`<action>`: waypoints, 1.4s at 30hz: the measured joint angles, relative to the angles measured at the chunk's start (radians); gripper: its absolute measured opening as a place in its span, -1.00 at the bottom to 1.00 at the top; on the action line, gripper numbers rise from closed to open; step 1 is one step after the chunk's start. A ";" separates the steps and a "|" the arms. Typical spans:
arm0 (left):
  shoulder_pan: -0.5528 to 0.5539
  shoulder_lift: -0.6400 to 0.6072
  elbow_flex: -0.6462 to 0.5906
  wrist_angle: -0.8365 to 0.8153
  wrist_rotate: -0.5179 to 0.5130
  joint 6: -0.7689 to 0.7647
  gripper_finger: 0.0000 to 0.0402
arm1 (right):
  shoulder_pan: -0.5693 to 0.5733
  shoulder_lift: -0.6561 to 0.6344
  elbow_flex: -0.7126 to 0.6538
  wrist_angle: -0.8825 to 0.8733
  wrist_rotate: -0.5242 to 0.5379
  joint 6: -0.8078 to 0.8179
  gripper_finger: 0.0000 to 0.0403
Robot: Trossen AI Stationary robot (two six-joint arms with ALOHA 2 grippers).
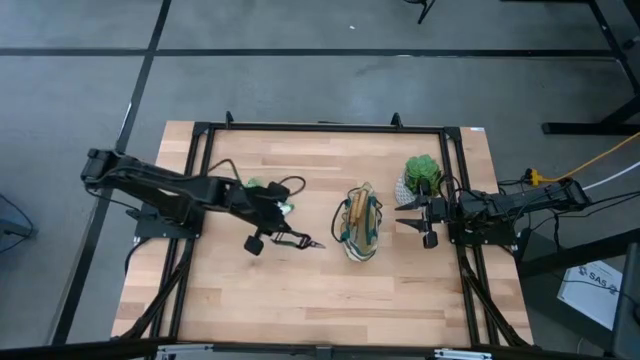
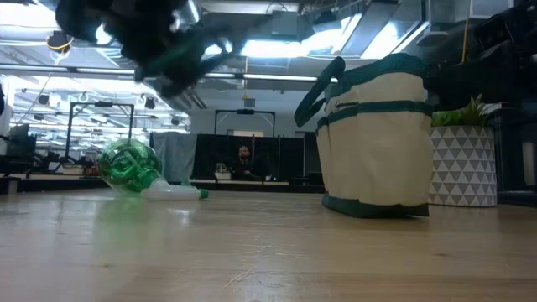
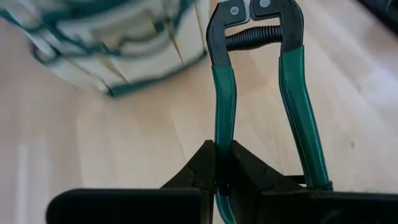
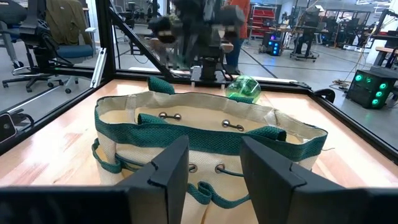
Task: Pick & Place Garden tools in Gardening bag
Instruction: Put the green scissors into the white gardening bag
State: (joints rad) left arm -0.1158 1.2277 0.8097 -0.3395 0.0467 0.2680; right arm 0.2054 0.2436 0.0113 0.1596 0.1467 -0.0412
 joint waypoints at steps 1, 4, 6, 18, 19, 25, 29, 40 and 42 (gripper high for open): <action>0.000 -0.016 0.000 0.012 0.000 0.000 -0.91 | 0.000 0.000 0.000 0.000 0.000 0.000 -0.27; 0.000 -0.055 0.000 0.048 -0.003 0.000 -0.91 | 0.000 0.000 0.000 0.000 0.000 0.000 -0.27; 0.000 -0.074 0.000 0.071 -0.006 0.000 -0.91 | 0.000 0.000 0.000 0.000 0.000 0.000 -0.27; 0.021 -0.074 0.000 0.305 0.016 0.042 -0.91 | 0.000 0.000 0.000 0.000 0.000 0.000 -0.27; 0.026 -0.068 0.000 0.338 0.032 0.042 -0.91 | 0.000 0.000 0.000 0.000 0.000 0.000 -0.27; 0.047 -0.010 0.000 0.493 0.055 0.019 -0.91 | 0.000 0.000 0.000 0.000 0.000 0.000 -0.27; 0.047 0.052 0.000 0.580 0.055 0.006 -0.91 | 0.000 0.000 0.000 0.000 0.000 0.000 -0.27; 0.070 0.186 0.000 0.803 0.053 -0.082 -0.91 | 0.000 0.000 0.000 0.000 0.000 0.000 -0.27; 0.075 0.197 0.000 0.826 0.053 -0.107 -0.90 | 0.000 0.000 0.000 0.000 0.000 0.000 -0.27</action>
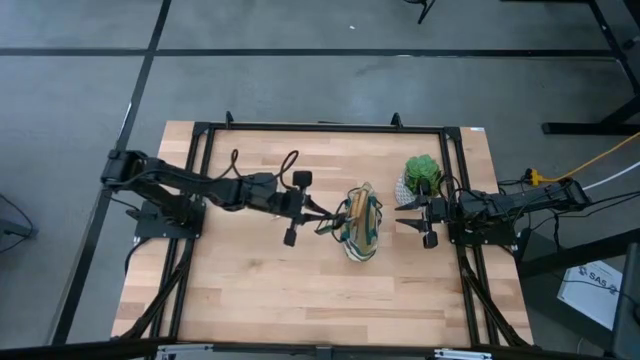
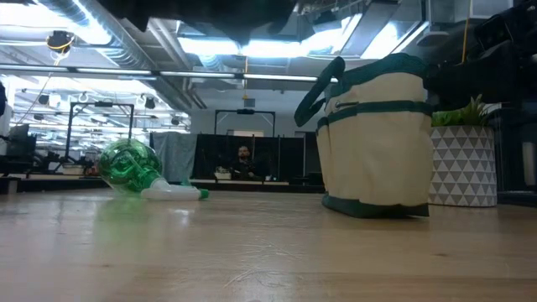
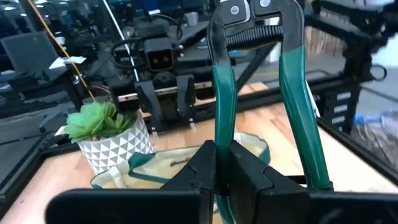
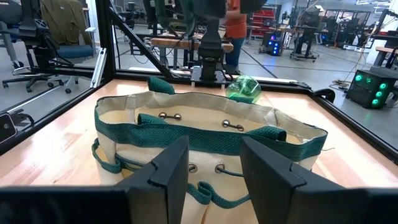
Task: Pick & Place Garden tools in Gardening bag
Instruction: Put the green scissors into the white gardening bag
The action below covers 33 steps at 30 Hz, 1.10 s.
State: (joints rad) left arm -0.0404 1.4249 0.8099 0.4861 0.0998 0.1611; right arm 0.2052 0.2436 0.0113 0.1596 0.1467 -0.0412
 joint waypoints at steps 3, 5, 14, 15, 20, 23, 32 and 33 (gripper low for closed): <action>0.003 0.011 0.000 0.022 0.000 -0.029 -0.90 | 0.000 0.000 0.000 0.000 0.000 0.000 -0.27; 0.003 0.015 0.000 0.040 0.000 -0.036 -0.90 | 0.000 0.000 0.000 0.000 0.000 0.000 -0.27; 0.002 0.015 0.000 0.072 0.036 -0.060 -0.90 | 0.000 0.000 0.000 0.000 0.000 0.000 -0.27; 0.002 0.015 0.000 0.071 0.036 -0.062 -0.90 | 0.000 0.000 0.000 0.000 0.000 0.000 -0.27; 0.002 0.015 0.000 0.069 0.036 -0.074 -0.89 | 0.000 0.000 0.000 0.000 0.000 0.000 -0.27; 0.002 0.015 0.000 0.071 0.032 -0.095 -0.89 | 0.000 0.000 0.000 0.000 0.000 0.000 -0.27; -0.020 0.015 0.000 0.034 -0.193 -0.201 -0.89 | 0.000 0.000 0.000 0.000 0.000 0.000 -0.27; -0.024 0.015 0.000 0.029 -0.209 -0.201 -0.89 | 0.000 0.000 0.000 0.000 0.000 0.000 -0.27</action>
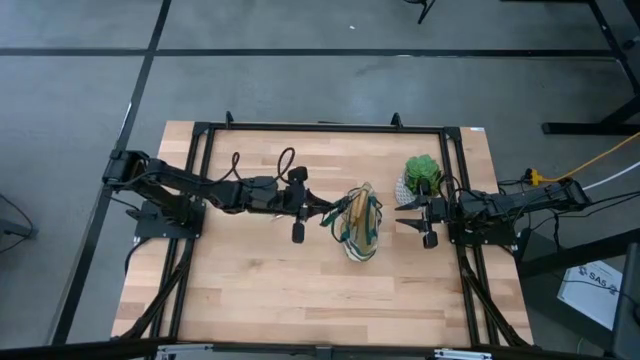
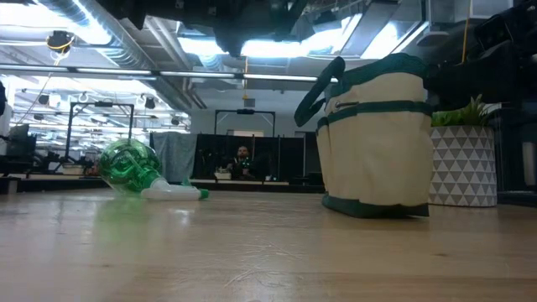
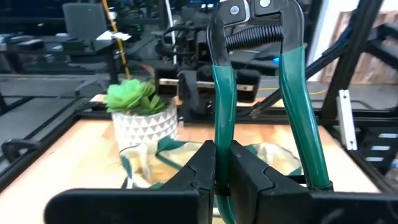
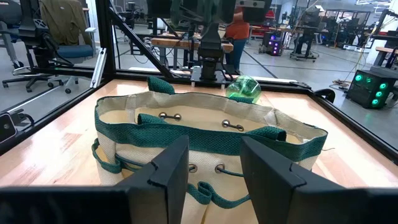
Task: Pick & Place Garden tools in Gardening bag
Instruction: Put the green scissors into the white gardening bag
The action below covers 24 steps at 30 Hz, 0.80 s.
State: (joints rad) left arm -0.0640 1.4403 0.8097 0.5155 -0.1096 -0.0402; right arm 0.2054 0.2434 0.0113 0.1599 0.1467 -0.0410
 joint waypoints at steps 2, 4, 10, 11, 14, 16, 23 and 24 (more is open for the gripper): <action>-0.007 0.000 0.000 -0.011 -0.027 -0.004 -0.89 | 0.000 0.000 0.000 0.000 0.000 0.000 -0.27; -0.013 0.000 0.000 -0.020 -0.044 -0.013 -0.89 | 0.000 0.000 0.000 0.000 0.000 0.000 -0.27; -0.028 0.000 0.000 -0.058 -0.098 -0.024 -0.89 | 0.000 0.000 0.000 0.000 0.000 0.000 -0.27; -0.029 0.000 0.000 -0.063 -0.107 -0.026 -0.89 | 0.000 0.000 0.000 0.000 0.000 0.000 -0.27; -0.029 0.000 0.000 -0.064 -0.114 -0.027 -0.89 | 0.000 0.000 0.000 0.000 0.000 0.000 -0.27; -0.029 0.000 0.000 -0.064 -0.116 -0.028 -0.89 | 0.000 0.000 0.000 0.000 0.000 0.000 -0.27; -0.029 0.000 0.000 -0.079 -0.115 -0.029 -0.89 | 0.000 0.000 0.000 0.000 0.000 0.000 -0.27; -0.029 0.000 0.000 -0.080 -0.115 -0.031 -0.89 | 0.000 0.000 0.000 0.000 0.000 0.000 -0.27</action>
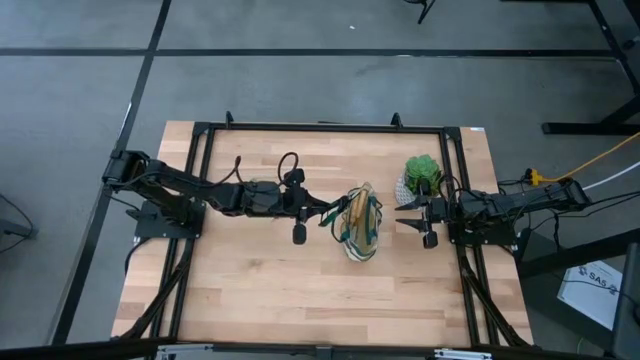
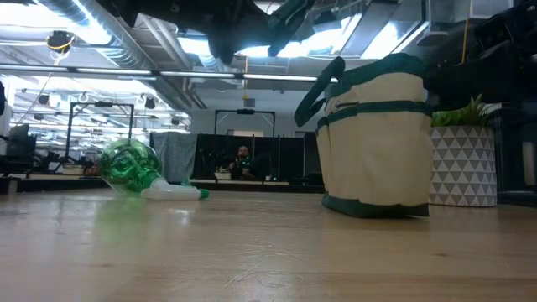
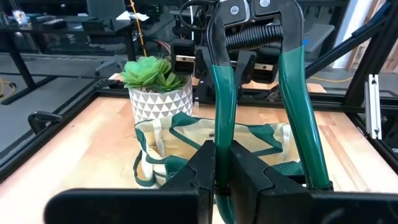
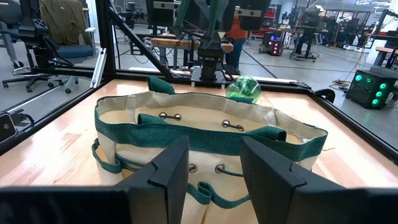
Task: Pick & Place Garden tools in Gardening bag
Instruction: Put the green scissors into the white gardening bag
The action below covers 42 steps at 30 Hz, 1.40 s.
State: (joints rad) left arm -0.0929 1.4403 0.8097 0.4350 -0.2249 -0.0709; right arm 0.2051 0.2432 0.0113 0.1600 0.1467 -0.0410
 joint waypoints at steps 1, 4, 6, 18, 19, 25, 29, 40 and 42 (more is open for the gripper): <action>0.000 0.000 0.000 -0.001 0.000 -0.005 -0.89 | 0.000 0.000 0.000 0.000 0.000 0.000 -0.27; 0.000 0.000 0.000 -0.005 0.000 -0.011 -0.89 | 0.000 0.000 0.000 0.000 0.000 0.000 -0.27; 0.000 0.000 0.000 -0.014 0.000 -0.013 -0.89 | 0.000 0.000 0.000 0.000 0.000 0.000 -0.27; 0.000 0.001 0.000 -0.020 0.001 -0.022 -0.89 | 0.000 0.000 0.000 0.000 0.000 0.000 -0.27; 0.000 0.006 0.000 -0.015 0.001 -0.024 -0.89 | 0.000 0.000 0.000 0.000 0.000 0.000 -0.27; 0.000 0.078 0.019 0.017 0.027 -0.047 -0.89 | 0.000 0.000 0.000 0.000 0.000 0.000 -0.27; 0.000 0.148 0.072 0.010 0.074 -0.041 -0.89 | 0.000 0.000 0.000 0.000 0.000 0.000 -0.27; -0.015 0.255 0.198 -0.061 0.130 0.011 -0.89 | 0.000 0.000 0.000 0.000 0.000 0.000 -0.27; -0.023 0.260 0.208 -0.074 0.129 0.030 -0.89 | 0.000 0.000 0.000 0.000 0.000 0.000 -0.27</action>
State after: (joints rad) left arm -0.1163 1.7004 1.0172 0.3607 -0.0961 -0.0412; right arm 0.2054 0.2436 0.0113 0.1600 0.1467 -0.0414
